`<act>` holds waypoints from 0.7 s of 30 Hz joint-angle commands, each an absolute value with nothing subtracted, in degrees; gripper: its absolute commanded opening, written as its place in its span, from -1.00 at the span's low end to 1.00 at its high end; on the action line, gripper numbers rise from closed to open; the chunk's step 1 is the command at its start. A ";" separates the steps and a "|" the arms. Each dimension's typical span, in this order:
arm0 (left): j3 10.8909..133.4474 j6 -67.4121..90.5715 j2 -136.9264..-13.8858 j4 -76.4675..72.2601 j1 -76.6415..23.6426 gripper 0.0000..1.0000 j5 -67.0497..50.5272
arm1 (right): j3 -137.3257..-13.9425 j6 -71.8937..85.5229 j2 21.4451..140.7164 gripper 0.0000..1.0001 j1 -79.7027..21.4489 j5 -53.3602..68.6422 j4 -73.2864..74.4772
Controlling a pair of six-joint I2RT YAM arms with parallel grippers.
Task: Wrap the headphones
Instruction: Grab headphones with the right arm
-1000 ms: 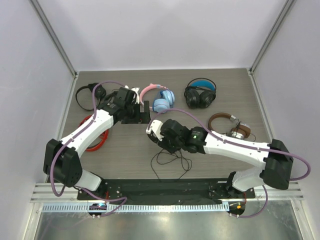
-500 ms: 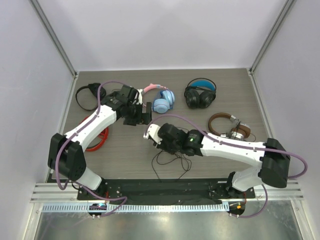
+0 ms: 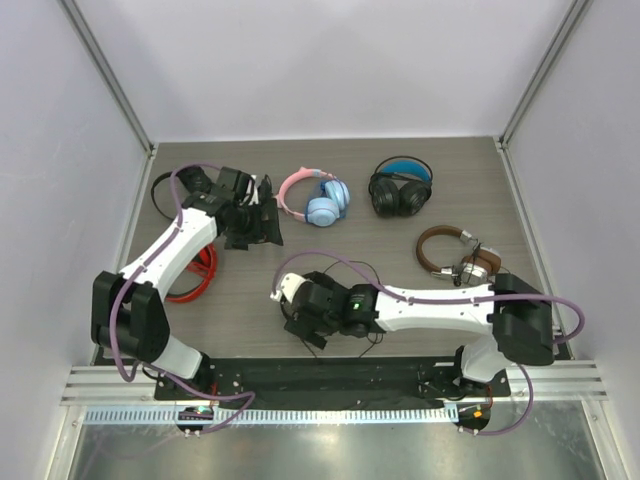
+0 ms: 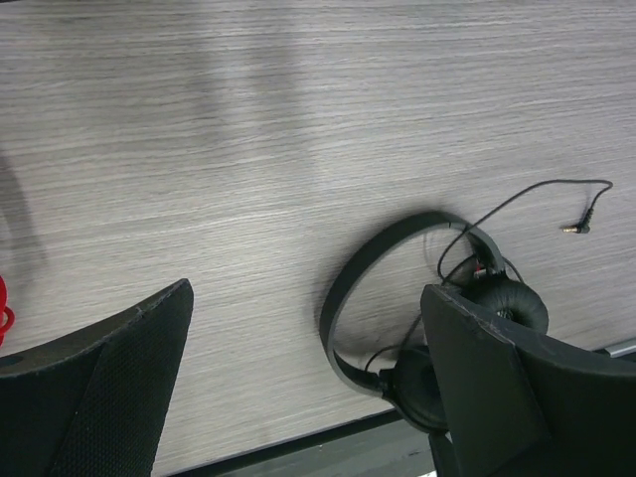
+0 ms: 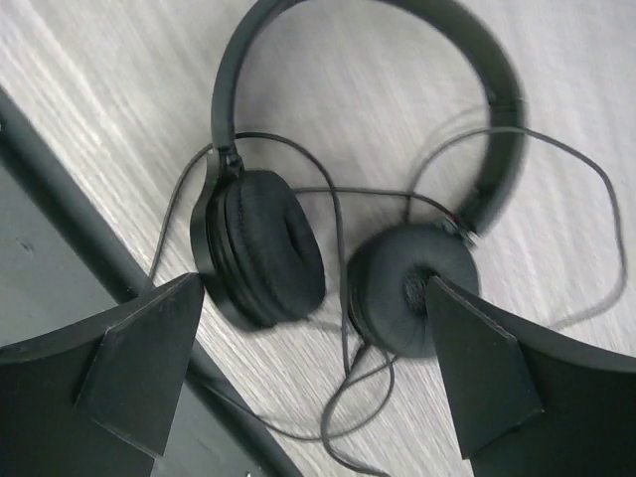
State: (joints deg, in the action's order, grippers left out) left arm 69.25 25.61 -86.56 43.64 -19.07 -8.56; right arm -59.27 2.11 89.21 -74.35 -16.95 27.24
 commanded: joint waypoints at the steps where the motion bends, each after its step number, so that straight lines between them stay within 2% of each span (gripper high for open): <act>1: 69.17 26.45 -84.11 43.68 -19.07 0.93 -8.52 | -62.23 6.32 83.07 1.00 -74.18 -22.85 28.29; 7: 69.17 26.98 -84.99 42.89 -19.07 0.93 -9.32 | -59.68 12.21 76.91 0.99 -73.48 -31.35 29.71; 9: 69.17 27.25 -85.17 42.63 -19.07 0.93 -9.49 | -58.19 17.91 74.45 1.00 -69.90 -31.73 29.62; 11: 69.26 27.33 -85.34 42.45 -19.07 0.93 -9.93 | -56.96 26.23 73.22 0.98 -64.45 -24.64 29.71; 12: 69.43 27.42 -85.34 42.45 -19.07 0.93 -10.02 | -56.34 29.85 72.43 0.94 -58.42 -22.17 29.45; 14: 69.35 27.51 -85.43 42.45 -19.07 0.93 -10.19 | -54.42 35.39 71.99 0.86 -53.29 -14.26 28.74; 16: 69.35 27.60 -85.43 42.36 -19.07 0.93 -10.37 | -52.22 42.96 70.76 0.85 -48.10 -9.60 25.17; 21: 69.08 27.69 -85.52 42.28 -19.07 0.93 -10.63 | -41.15 58.07 67.94 0.85 -45.35 -0.71 12.49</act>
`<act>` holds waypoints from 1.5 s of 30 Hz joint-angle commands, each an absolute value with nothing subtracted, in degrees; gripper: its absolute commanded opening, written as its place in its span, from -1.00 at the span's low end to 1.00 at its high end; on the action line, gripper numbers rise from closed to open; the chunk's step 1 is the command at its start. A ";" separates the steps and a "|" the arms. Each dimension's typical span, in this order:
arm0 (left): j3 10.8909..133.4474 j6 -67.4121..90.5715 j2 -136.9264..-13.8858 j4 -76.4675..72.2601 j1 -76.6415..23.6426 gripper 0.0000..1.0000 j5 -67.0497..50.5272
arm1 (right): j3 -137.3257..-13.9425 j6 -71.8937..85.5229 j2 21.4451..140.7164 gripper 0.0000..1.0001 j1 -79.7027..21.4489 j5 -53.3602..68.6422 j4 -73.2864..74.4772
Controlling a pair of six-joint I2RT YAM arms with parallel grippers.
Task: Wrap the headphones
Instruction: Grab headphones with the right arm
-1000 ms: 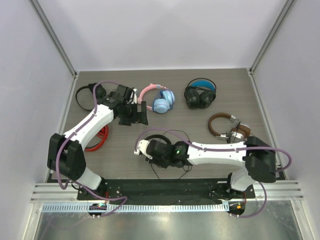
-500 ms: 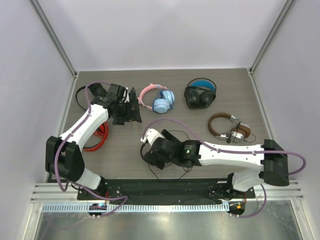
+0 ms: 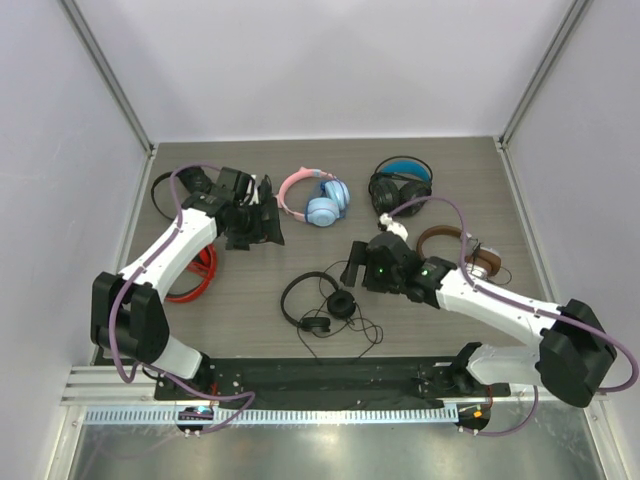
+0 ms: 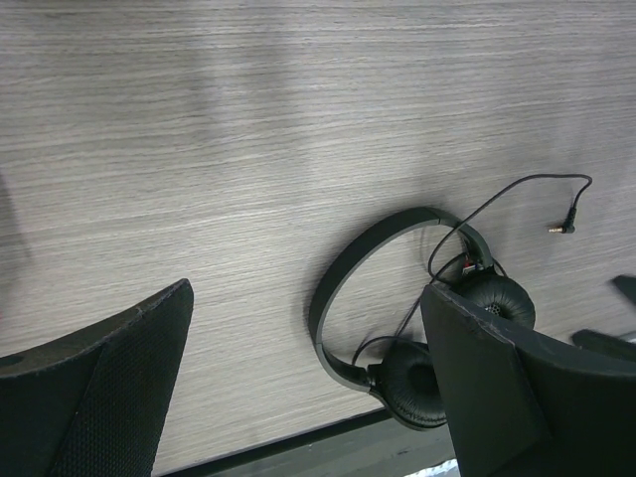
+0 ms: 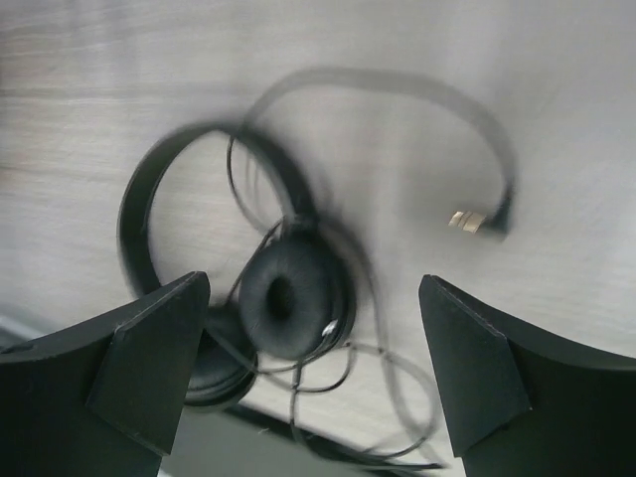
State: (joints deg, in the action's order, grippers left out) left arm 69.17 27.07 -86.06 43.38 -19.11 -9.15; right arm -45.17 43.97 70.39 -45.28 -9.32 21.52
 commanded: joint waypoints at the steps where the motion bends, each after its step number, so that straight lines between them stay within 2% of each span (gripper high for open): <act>1: 69.08 27.69 -85.43 42.28 -19.07 0.93 -10.72 | -39.83 62.19 67.94 0.85 -45.18 -0.70 9.17; 6: 68.82 27.77 -85.52 42.10 -19.07 0.93 -10.81 | -32.53 69.26 67.94 0.76 -45.26 2.46 1.33; 16: 68.56 28.21 -86.13 41.57 -19.07 0.92 -11.51 | -33.75 67.06 73.03 0.57 -45.18 3.86 0.71; 25: 68.55 27.95 -86.22 41.57 -19.07 0.92 -11.78 | -33.84 65.05 69.18 0.73 -45.35 -3.94 5.44; 30: 68.64 28.39 -86.83 41.05 -19.07 0.91 -12.39 | -32.96 64.86 68.29 0.80 -45.53 -4.05 6.86; 33: 68.64 28.65 -87.01 40.69 -19.07 0.91 -12.83 | -30.68 65.91 69.17 0.79 -45.70 -1.59 1.68; 37: 68.56 28.57 -86.75 40.78 -19.07 0.91 -12.75 | -30.15 66.36 71.98 0.59 -46.23 1.40 -2.81; 45: 67.85 28.39 -86.04 41.04 -19.07 0.91 -11.95 | -30.59 66.97 74.79 0.68 -47.28 1.32 -4.74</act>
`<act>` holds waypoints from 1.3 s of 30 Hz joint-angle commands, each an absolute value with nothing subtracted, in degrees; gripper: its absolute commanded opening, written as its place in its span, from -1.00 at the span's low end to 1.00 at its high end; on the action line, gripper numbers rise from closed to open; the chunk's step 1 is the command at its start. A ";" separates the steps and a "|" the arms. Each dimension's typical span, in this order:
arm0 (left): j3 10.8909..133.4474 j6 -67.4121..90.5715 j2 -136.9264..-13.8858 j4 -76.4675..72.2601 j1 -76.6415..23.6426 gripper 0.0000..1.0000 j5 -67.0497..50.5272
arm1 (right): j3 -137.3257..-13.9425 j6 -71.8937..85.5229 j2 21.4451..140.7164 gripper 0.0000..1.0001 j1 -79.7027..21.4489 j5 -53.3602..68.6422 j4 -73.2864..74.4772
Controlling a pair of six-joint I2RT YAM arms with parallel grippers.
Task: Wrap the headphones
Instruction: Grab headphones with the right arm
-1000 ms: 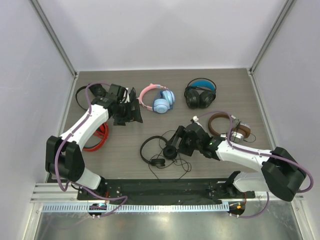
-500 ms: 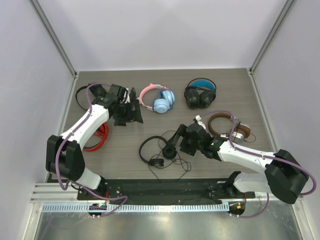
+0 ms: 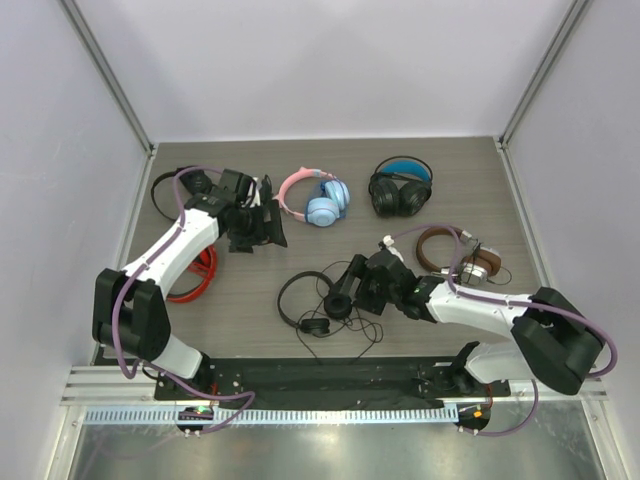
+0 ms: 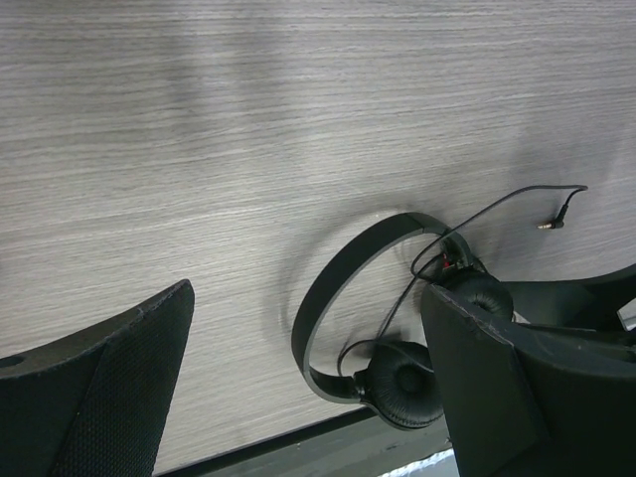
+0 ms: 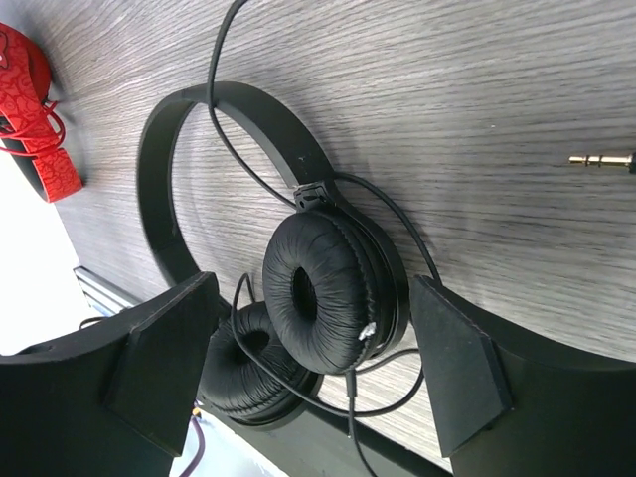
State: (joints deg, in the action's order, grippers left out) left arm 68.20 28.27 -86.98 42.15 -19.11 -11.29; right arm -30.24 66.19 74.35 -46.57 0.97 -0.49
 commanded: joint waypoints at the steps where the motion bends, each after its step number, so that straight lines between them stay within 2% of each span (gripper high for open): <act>1: 67.85 28.39 -85.87 41.04 -19.07 0.91 -12.04 | -30.41 67.06 74.97 0.73 -47.29 1.32 -4.92; 6: 67.68 28.30 -85.69 40.96 -19.07 0.91 -11.95 | -29.45 67.41 75.41 0.82 -47.37 1.23 -5.45; 19: 67.33 28.21 -85.17 41.04 -19.07 0.91 -11.87 | -27.07 68.12 76.46 0.83 -47.55 1.58 -8.26; 21: 67.24 28.21 -85.17 41.04 -19.07 0.91 -11.86 | -27.07 67.68 76.64 0.78 -47.55 1.49 -8.61; 23: 67.15 28.30 -85.25 40.96 -19.07 0.91 -11.78 | -27.68 67.24 77.25 0.68 -47.64 1.32 -8.61; 26: 67.15 28.30 -85.25 40.96 -19.07 0.91 -12.13 | -29.09 66.10 78.48 0.36 -47.64 1.14 -8.09; 27: 67.15 28.30 -85.17 40.96 -19.07 0.91 -12.13 | -29.53 65.75 78.57 0.12 -47.81 0.97 -7.39; 29: 67.15 28.30 -84.99 41.04 -19.07 0.91 -12.04 | -31.02 64.25 78.58 -0.08 -48.08 0.27 -6.07; 30: 67.15 28.21 -84.90 41.04 -19.16 0.91 -12.04 | -31.63 63.46 78.40 -0.26 -48.16 0.26 -3.98; 36: 65.92 28.13 -86.66 40.69 -19.07 0.91 -16.34 | -41.64 51.43 77.78 -0.67 -49.92 -10.52 12.20; 39: 64.87 27.69 -88.23 40.69 -19.25 0.90 -17.75 | -44.81 44.93 79.18 -0.75 -52.02 -14.66 17.55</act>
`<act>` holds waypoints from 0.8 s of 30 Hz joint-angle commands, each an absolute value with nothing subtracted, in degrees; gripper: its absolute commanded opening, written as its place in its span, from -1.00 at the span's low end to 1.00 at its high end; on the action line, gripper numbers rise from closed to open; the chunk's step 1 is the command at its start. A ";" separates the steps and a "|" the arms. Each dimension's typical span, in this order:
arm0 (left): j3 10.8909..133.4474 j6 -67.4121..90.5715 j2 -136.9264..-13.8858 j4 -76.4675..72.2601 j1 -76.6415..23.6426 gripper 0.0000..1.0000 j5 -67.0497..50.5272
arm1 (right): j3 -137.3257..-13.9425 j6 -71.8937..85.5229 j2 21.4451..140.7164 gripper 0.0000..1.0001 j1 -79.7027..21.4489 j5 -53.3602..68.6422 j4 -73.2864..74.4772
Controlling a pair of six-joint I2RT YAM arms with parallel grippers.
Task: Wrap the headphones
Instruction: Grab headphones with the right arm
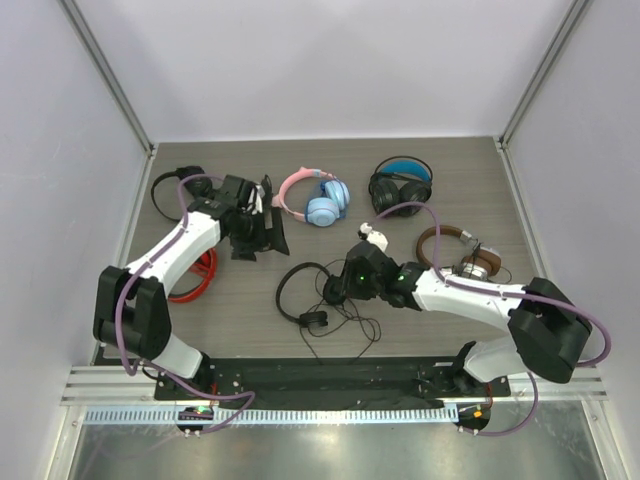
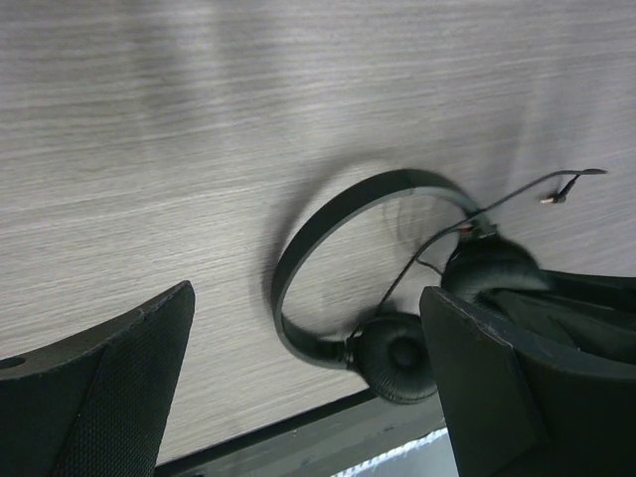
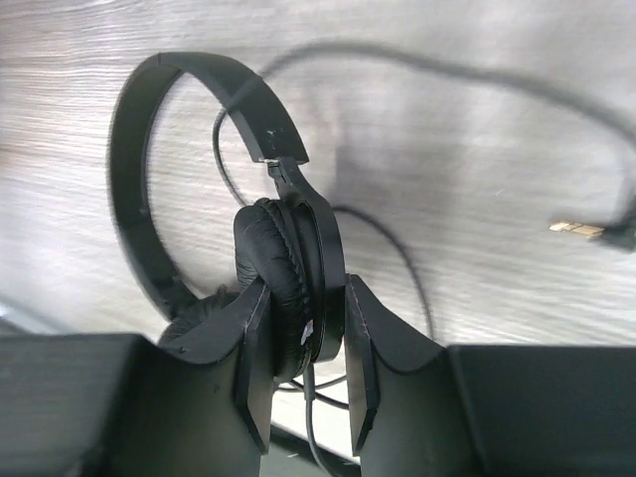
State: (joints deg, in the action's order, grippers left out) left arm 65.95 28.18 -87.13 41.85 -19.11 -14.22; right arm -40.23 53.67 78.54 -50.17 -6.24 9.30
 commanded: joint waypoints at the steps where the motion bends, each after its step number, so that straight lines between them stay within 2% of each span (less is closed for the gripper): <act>1: 64.52 27.60 -88.42 40.69 -19.42 0.89 -17.75 | -47.17 43.43 79.62 -0.76 -52.90 -18.33 18.97; 7: 62.14 26.37 -93.85 42.10 -20.39 0.83 -20.12 | -53.87 34.29 85.86 -0.88 -59.67 -33.45 26.89; 12: 60.29 28.56 -94.83 38.85 -24.78 0.82 -17.50 | -54.76 31.99 88.24 -0.95 -62.22 -38.75 26.90; 17: 60.12 29.44 -97.12 38.68 -27.77 0.80 -13.62 | -52.39 32.17 81.93 -0.98 -62.84 -39.90 22.34; 24: 58.45 30.41 -92.82 34.02 -28.39 0.75 -16.95 | -50.09 30.76 71.46 -0.97 -62.93 -39.03 17.93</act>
